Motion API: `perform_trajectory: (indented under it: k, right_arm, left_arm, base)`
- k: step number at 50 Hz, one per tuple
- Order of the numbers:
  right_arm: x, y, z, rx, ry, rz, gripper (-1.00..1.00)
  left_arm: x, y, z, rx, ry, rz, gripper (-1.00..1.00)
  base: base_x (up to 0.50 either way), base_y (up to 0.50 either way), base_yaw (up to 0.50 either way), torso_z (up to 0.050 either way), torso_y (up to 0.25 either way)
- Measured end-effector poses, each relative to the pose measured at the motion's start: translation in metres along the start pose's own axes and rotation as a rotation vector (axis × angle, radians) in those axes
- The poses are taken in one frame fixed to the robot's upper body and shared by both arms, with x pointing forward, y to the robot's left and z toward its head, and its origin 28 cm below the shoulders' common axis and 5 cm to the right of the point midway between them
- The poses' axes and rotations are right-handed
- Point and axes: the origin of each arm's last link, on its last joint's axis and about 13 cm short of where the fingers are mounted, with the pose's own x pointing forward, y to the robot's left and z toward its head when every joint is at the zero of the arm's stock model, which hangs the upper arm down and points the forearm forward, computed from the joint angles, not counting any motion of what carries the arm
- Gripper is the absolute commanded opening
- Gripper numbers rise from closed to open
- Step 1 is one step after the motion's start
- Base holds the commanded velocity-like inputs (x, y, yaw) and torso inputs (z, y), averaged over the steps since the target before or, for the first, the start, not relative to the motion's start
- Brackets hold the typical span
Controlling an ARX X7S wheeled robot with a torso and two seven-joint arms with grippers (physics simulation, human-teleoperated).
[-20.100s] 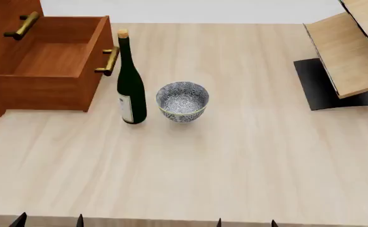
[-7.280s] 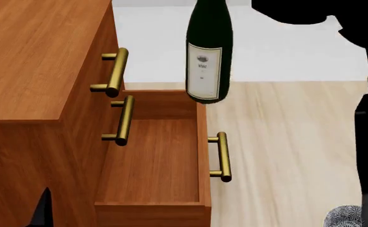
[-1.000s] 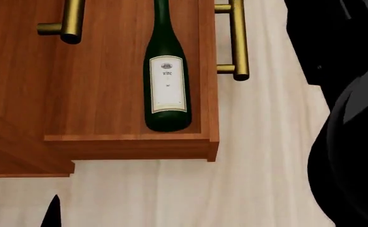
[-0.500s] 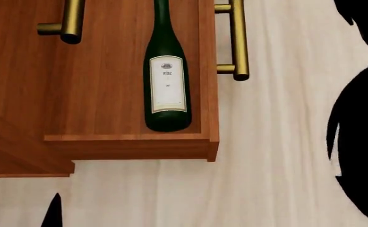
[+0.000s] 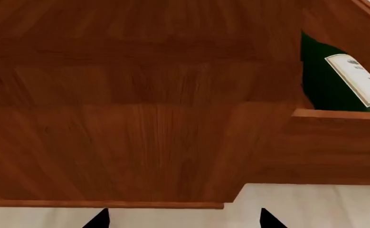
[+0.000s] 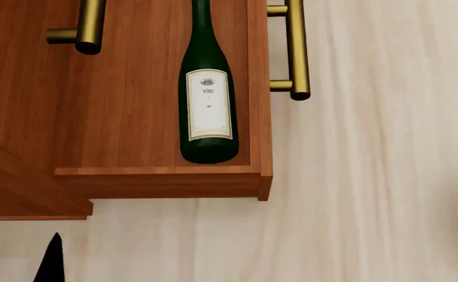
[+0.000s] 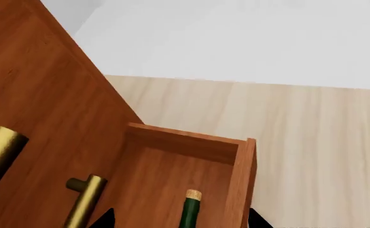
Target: Put the wine bottle in the bottom drawer of the cabinet.
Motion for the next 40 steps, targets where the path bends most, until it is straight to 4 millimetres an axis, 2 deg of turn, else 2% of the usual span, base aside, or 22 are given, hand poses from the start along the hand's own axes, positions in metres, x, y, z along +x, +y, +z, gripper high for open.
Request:
perform_trajectory:
  k: [15, 33, 40]
  right_arm:
    - [-0.04, 0.009, -0.021, -0.067, -0.076, -0.003, 1.0]
    - [-0.082, 0.016, -0.036, -0.086, -0.129, -0.067, 1.0]
    - [-0.105, 0.022, -0.048, -0.102, -0.156, -0.102, 1.0]
  left_arm:
    - [-0.012, 0.004, 0.012, 0.018, -0.029, 0.032, 1.0]
    - [-0.032, 0.009, 0.014, 0.052, -0.02, 0.033, 1.0]
    - [-0.034, 0.014, 0.014, 0.052, -0.023, 0.062, 1.0]
  base:
    - [0.0, 0.0, 0.0, 0.0, 0.0]
    - [0.0, 0.0, 0.0, 0.0, 0.0]
    - [0.0, 0.0, 0.0, 0.0, 0.0]
